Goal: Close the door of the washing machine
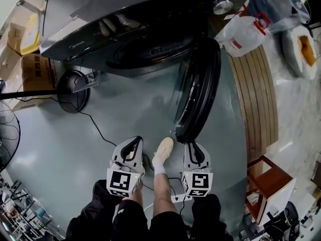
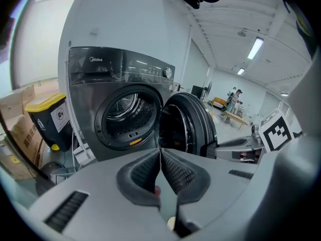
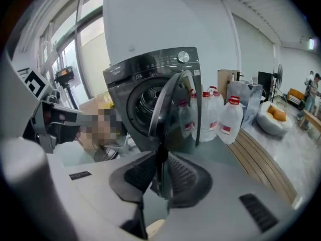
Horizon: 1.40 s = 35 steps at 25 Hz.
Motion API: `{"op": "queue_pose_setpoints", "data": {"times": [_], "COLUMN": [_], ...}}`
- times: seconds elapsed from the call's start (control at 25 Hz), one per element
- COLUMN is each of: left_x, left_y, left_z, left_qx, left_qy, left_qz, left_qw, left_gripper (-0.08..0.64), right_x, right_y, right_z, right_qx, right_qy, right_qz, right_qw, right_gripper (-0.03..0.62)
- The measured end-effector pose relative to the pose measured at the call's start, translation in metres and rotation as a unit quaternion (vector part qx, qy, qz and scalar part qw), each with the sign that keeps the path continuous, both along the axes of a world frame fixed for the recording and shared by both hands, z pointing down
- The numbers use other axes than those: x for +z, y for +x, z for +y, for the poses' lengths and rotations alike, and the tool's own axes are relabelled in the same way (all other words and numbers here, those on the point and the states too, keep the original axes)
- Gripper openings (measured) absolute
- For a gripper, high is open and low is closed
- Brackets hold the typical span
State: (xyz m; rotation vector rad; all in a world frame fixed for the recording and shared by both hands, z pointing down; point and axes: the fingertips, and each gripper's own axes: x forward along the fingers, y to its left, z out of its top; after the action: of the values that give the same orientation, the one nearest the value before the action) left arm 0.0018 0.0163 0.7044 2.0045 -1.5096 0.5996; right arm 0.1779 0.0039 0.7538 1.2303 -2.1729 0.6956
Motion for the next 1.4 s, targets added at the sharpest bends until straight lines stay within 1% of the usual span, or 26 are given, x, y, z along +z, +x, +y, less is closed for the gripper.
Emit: {"op": "queue_pose_setpoints", "data": {"times": [0.2, 0.4, 0.64, 0.84, 1.0, 1.16, 1.4], "left_x": [0.0, -0.004, -0.006, -0.004, -0.002, -0.002, 0.001], "left_y": [-0.009, -0.017, -0.036, -0.052, -0.061, -0.074, -0.099], "left_z": [0.001, 0.001, -0.005, -0.016, -0.028, -0.034, -0.048], "left_qx": [-0.017, -0.027, -0.034, -0.023, -0.007, 0.001, -0.007], "left_qy": [0.005, 0.009, 0.017, 0.014, 0.016, 0.011, 0.011], "left_qz": [0.001, -0.001, -0.001, 0.009, 0.012, 0.015, 0.024], "left_qw": [0.9998, 0.9996, 0.9993, 0.9996, 0.9998, 0.9998, 0.9996], "left_gripper": [0.029, 0.029, 0.029, 0.029, 0.029, 0.029, 0.029], "right_x": [0.0, 0.0, 0.0, 0.0, 0.0, -0.001, -0.002], "right_y": [-0.004, -0.011, -0.032, -0.053, -0.064, -0.078, -0.112], "right_z": [0.002, 0.001, 0.001, 0.0, -0.003, -0.006, -0.017], "right_qx": [-0.008, -0.022, -0.028, -0.017, 0.0, 0.012, 0.008], "right_qy": [-0.002, -0.002, -0.007, -0.014, -0.016, -0.02, -0.018], "right_qz": [-0.004, 0.008, -0.001, 0.0, 0.003, 0.0, -0.008], "right_qw": [1.0, 1.0, 1.0, 1.0, 1.0, 1.0, 1.0], "right_gripper": [0.086, 0.091, 0.097, 0.098, 0.098, 0.098, 0.105]}}
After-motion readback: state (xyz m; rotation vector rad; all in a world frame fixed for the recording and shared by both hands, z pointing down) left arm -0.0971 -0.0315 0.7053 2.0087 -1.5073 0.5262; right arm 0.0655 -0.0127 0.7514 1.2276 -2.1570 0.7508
